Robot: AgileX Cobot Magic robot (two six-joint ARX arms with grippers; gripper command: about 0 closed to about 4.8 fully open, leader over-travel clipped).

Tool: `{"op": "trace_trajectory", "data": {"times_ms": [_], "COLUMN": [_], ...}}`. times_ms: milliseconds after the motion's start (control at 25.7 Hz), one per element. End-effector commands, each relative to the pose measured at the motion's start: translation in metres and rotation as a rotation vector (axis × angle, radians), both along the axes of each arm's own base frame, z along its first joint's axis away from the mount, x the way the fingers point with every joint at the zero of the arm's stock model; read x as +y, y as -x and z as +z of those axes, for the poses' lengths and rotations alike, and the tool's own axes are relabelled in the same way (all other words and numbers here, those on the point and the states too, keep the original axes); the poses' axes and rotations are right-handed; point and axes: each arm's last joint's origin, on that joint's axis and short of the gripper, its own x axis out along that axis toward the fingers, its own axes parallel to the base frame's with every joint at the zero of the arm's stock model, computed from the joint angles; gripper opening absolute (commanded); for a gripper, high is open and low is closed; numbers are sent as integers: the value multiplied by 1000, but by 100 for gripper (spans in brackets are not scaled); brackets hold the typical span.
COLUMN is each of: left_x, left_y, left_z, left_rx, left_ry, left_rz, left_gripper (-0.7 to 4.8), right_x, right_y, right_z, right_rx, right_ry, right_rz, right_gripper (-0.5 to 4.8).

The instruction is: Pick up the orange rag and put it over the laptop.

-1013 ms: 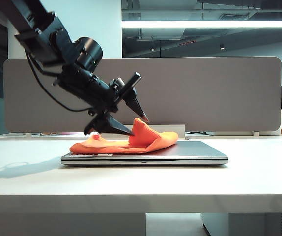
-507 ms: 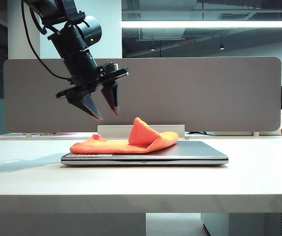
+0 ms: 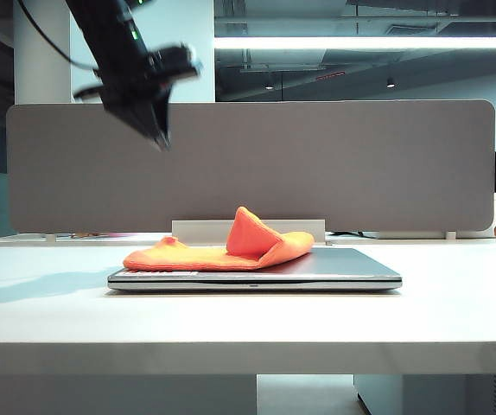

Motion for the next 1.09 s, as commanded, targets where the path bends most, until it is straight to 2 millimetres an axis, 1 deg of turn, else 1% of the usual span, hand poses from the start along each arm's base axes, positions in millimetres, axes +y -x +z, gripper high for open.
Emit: {"op": "trace_trajectory", "data": {"times_ms": [39, 117, 234, 312, 468, 623, 740, 1091], "left_x": [12, 20, 34, 47, 62, 74, 79, 90], "left_y": [12, 18, 34, 53, 77, 107, 128, 169], "left_z": [25, 33, 43, 45, 42, 25, 6, -36], "left_rx": [-73, -106, -162, -230, -297, -314, -301, -268], "left_ry": [22, 34, 53, 82, 119, 114, 135, 140], "left_rz": [18, 32, 57, 84, 120, 153, 172, 191], "left_gripper": [-7, -6, -7, -7, -7, -7, -7, -6], "right_x": [0, 0, 0, 0, 0, 0, 0, 0], "right_y": [0, 0, 0, 0, 0, 0, 0, 0], "right_z": [0, 0, 0, 0, 0, 0, 0, 0], "right_rx": [-8, -8, -8, -8, -8, -7, -8, -8], "right_ry": [0, 0, 0, 0, 0, -1, 0, 0], "right_rz": [-8, -8, -8, -8, -8, -6, -7, -8], "right_gripper": [-5, -5, -5, -5, -5, -5, -5, -5]}}
